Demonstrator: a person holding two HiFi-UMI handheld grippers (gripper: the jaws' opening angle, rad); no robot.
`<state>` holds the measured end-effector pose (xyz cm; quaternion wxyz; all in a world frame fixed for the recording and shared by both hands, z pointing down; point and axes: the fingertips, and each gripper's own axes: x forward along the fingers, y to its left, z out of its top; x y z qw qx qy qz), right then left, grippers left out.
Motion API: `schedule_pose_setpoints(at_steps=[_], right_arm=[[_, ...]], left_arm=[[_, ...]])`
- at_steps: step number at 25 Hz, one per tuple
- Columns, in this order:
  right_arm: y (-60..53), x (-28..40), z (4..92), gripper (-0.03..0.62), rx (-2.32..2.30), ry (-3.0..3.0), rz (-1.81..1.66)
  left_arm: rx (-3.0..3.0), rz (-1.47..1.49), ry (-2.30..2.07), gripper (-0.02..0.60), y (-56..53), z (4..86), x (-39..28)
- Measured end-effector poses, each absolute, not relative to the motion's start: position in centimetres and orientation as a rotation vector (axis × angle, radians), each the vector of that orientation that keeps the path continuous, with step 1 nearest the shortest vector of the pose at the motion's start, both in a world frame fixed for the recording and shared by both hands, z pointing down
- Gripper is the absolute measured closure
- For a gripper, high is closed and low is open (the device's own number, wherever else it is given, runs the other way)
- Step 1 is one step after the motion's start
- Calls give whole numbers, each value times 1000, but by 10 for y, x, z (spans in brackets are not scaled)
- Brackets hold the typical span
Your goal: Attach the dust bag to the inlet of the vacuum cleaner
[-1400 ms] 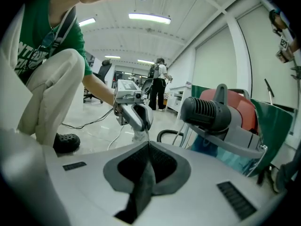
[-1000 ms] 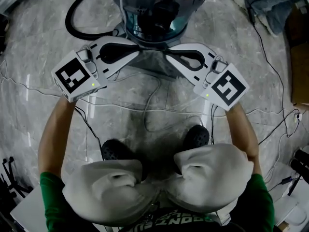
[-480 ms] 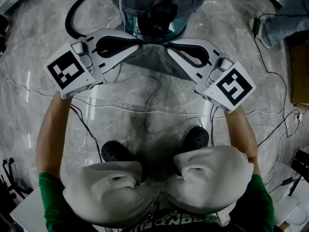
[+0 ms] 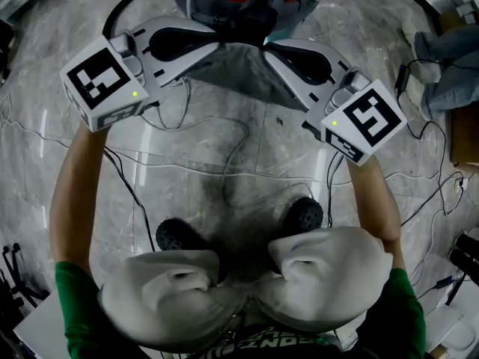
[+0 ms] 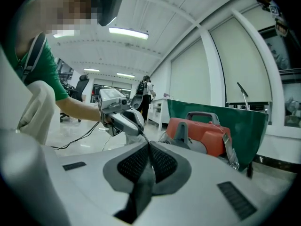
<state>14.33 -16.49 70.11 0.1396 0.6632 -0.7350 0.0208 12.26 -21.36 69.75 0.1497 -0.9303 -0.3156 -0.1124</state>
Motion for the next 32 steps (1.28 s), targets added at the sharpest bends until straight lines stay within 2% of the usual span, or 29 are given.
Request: schedule_pose_setpoints(at_steps=[32], right_arm=[[-173,204,694,576,1971,-2112,81]], left_arm=[[-2638,-301,-901,563,-220,690,183]])
